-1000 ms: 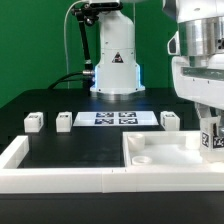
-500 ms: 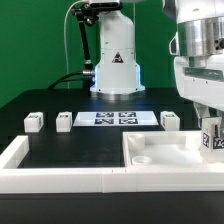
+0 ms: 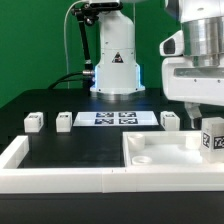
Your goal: Assemble square table
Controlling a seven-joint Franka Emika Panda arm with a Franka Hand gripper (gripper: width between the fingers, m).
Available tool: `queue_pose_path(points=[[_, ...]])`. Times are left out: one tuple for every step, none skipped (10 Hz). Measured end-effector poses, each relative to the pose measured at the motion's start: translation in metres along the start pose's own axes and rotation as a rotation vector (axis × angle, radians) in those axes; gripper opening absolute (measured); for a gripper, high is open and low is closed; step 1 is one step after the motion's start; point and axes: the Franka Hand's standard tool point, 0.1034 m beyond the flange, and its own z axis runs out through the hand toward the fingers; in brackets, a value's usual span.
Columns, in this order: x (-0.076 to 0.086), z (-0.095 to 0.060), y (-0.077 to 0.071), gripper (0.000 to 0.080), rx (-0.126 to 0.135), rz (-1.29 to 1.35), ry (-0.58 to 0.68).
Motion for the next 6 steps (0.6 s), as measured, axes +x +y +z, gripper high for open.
queue_pose_path(points=[[0.0018,-0.0001,0.0010,0.0648,0.000,-0.088,0.000],[0.0015,-0.0001,0.0008,0.0649,-0.001,-0.151,0.000],[0.0013,-0.0006,0.0003,0.0649,-0.003,-0.250,-0.002],[0.0012,-0.0022,-0.0009,0.0649,-0.013,-0.362,-0.011],[0.0023,-0.0034,-0.0024,0.0649,-0.012,-0.428,-0.012],[0.0036,-0.0031,-0.0014,0.0649,-0.014,-0.529,-0.014]])
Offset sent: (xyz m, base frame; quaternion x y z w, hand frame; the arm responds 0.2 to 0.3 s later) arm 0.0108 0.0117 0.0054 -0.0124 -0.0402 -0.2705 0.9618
